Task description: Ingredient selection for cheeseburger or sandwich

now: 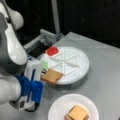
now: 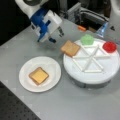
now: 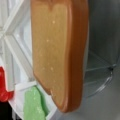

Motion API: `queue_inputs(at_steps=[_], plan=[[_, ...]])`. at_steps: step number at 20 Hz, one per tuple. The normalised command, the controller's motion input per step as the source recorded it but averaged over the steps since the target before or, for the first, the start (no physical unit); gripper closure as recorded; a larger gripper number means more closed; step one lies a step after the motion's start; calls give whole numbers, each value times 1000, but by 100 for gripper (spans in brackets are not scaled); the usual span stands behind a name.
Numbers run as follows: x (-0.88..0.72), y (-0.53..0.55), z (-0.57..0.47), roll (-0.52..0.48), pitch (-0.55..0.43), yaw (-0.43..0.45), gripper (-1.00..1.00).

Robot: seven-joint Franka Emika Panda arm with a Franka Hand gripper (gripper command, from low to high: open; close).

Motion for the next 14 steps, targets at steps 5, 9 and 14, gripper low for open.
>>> queue_inputs(at_steps=[5, 9, 14], plan=[[194, -131, -208, 426, -18, 171, -100], [226, -154, -167, 387, -44, 140, -100], [222, -80, -113, 394, -37, 117, -100]])
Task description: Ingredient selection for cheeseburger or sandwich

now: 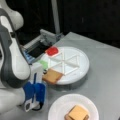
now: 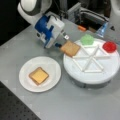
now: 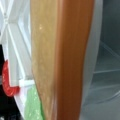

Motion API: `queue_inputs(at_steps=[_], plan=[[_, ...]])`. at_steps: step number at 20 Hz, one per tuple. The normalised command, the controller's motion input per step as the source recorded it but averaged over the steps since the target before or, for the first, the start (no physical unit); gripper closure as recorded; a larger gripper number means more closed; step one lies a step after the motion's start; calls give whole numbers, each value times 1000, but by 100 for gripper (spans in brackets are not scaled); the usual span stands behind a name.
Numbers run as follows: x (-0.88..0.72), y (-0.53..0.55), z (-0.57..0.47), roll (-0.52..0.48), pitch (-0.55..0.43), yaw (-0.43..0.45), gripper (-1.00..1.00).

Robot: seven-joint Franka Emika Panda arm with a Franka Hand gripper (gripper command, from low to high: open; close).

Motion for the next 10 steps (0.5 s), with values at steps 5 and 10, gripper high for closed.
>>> queue_inputs(at_steps=[5, 10], plan=[[223, -4, -92, 359, -60, 96, -100], [199, -11, -55, 312, -76, 78, -100]])
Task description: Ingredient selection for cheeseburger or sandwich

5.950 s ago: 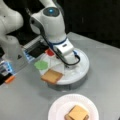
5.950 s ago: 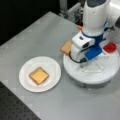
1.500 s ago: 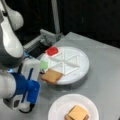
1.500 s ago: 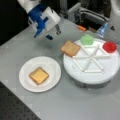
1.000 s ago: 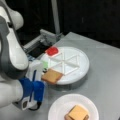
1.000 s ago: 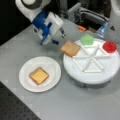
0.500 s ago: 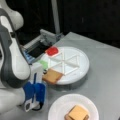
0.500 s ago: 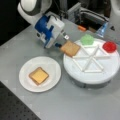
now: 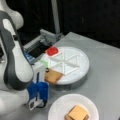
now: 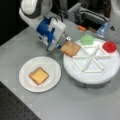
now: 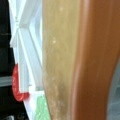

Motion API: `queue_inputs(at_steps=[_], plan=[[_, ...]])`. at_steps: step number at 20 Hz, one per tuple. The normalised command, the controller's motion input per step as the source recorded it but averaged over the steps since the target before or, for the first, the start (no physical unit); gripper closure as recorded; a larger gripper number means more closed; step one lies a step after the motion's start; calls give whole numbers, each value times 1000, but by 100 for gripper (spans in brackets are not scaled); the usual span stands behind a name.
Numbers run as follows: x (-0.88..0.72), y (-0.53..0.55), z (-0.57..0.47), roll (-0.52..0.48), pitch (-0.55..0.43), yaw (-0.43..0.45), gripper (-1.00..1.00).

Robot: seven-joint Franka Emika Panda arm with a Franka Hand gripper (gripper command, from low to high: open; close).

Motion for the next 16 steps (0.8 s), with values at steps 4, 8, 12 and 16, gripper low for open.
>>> queue_inputs(at_steps=[4, 8, 12, 16], plan=[[177, -38, -48, 286, -68, 61, -100], [179, -11, -53, 282, -69, 36, -100], [157, 19, -38, 265, -60, 18, -100], [120, 19, -41, 233, -41, -4, 100]])
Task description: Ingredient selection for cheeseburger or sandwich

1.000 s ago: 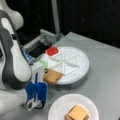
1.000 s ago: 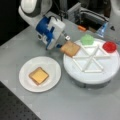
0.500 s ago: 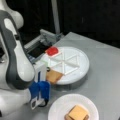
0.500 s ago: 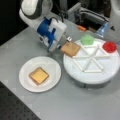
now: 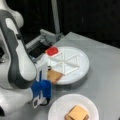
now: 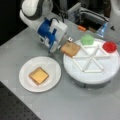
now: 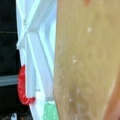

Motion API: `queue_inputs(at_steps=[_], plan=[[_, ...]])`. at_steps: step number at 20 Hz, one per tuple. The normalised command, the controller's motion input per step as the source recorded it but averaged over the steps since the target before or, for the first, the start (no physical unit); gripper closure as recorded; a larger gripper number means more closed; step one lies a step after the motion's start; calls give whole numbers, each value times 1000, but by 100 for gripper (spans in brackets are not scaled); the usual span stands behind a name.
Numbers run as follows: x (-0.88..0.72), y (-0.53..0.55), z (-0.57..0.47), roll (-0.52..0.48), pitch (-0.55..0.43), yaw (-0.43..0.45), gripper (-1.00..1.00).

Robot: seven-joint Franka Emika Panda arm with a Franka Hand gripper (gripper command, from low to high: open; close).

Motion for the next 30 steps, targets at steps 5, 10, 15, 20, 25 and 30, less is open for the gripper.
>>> queue_inputs(at_steps=[5, 10, 15, 20, 25, 30], plan=[[102, -10, -37, 195, -40, -13, 100], [82, -49, -10, 174, -40, -6, 100], [62, -72, 24, 156, -56, 20, 100], [56, -84, -6, 132, -66, 36, 100], [45, -65, 7, 116, -54, 36, 100], [27, -81, 94, 108, -22, 32, 100]])
